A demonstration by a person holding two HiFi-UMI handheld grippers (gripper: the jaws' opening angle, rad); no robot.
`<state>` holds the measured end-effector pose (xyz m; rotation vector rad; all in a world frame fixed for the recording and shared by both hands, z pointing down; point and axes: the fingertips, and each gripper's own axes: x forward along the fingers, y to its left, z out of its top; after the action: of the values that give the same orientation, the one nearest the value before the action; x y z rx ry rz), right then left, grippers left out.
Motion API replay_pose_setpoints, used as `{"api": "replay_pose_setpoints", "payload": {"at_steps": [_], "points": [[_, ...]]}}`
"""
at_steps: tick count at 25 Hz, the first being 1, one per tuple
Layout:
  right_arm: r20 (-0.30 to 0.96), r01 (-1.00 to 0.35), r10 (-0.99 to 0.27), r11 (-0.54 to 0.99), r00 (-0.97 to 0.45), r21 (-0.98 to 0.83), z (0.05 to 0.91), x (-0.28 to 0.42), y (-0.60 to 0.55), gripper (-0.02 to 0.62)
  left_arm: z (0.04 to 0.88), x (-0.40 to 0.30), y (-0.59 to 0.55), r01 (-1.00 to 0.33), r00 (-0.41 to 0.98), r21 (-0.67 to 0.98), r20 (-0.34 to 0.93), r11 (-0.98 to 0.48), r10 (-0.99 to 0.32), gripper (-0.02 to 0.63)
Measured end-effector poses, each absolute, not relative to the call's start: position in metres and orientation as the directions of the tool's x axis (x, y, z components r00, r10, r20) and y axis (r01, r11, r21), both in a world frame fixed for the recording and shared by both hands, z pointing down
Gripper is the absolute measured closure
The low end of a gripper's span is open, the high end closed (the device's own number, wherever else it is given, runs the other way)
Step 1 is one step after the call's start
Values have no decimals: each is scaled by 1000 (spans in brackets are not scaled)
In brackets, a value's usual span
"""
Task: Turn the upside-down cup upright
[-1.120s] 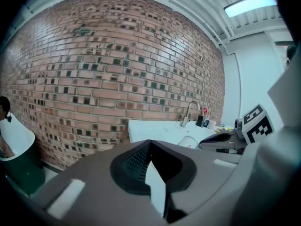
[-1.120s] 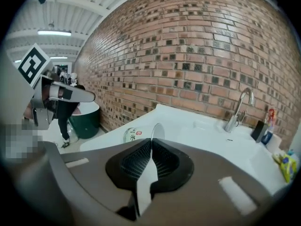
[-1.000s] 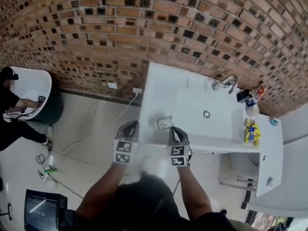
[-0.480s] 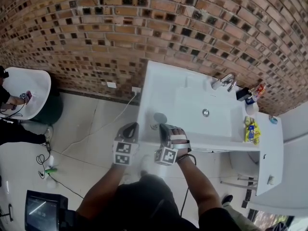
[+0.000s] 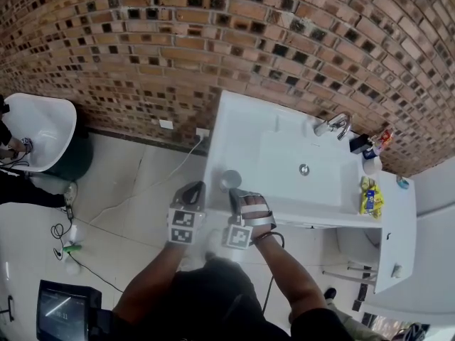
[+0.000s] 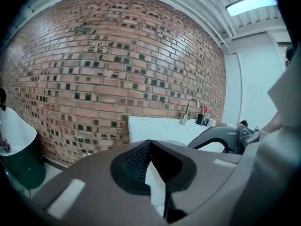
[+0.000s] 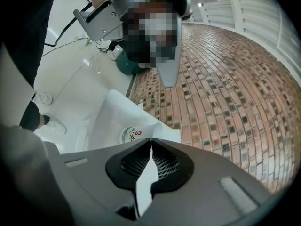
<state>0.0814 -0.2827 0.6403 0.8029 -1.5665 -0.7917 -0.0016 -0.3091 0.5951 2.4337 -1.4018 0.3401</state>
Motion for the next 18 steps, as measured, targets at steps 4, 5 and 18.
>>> {"api": "replay_pose_setpoints", "payload": {"at_steps": [4, 5, 18], "points": [[530, -56, -841, 537, -111, 842, 644, 78, -280, 528, 595, -2, -310, -868, 494, 150, 352, -473, -795, 612], [532, -51, -839, 540, -110, 840, 645, 78, -279, 522, 595, -2, -311, -869, 493, 151, 351, -472, -796, 612], [514, -190, -850, 526, -113, 829, 622, 83, -276, 503, 589, -9, -306, -869, 492, 140, 339, -474, -801, 612]]}}
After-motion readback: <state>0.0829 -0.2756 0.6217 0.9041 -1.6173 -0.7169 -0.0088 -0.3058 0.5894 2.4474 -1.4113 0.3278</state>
